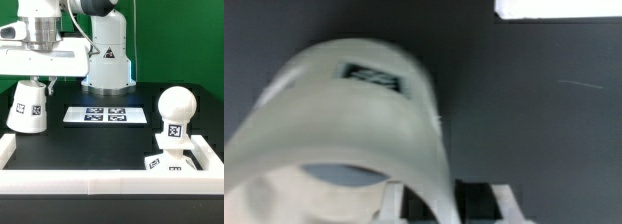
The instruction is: Assemble lamp
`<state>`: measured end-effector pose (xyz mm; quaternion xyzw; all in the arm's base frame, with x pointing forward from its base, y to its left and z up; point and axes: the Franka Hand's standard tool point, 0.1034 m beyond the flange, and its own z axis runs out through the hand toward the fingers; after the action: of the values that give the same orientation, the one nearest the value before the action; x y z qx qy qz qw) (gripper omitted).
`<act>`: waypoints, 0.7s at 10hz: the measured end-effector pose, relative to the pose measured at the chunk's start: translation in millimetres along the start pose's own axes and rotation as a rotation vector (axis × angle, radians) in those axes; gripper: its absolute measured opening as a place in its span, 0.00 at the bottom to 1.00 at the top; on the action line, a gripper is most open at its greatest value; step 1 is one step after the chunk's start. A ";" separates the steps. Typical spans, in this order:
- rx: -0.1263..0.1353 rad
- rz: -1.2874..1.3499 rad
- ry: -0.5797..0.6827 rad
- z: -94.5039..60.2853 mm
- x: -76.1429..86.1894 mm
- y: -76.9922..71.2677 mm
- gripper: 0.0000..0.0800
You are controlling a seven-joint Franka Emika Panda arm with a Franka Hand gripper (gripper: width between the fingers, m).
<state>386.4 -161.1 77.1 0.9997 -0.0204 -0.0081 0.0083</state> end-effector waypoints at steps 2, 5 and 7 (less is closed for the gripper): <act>0.000 0.000 0.000 0.0 0.0 0.0 0.05; 0.036 0.009 -0.008 -17.7 16.5 -30.0 0.05; 0.071 0.066 -0.021 -39.8 30.6 -58.8 0.06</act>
Offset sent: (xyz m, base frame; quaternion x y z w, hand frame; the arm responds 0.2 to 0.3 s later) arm 0.0193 0.0243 0.0174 0.0292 -0.0071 0.0035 0.9995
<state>420.0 -103.0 115.5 0.9980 -0.0540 -0.0176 -0.0271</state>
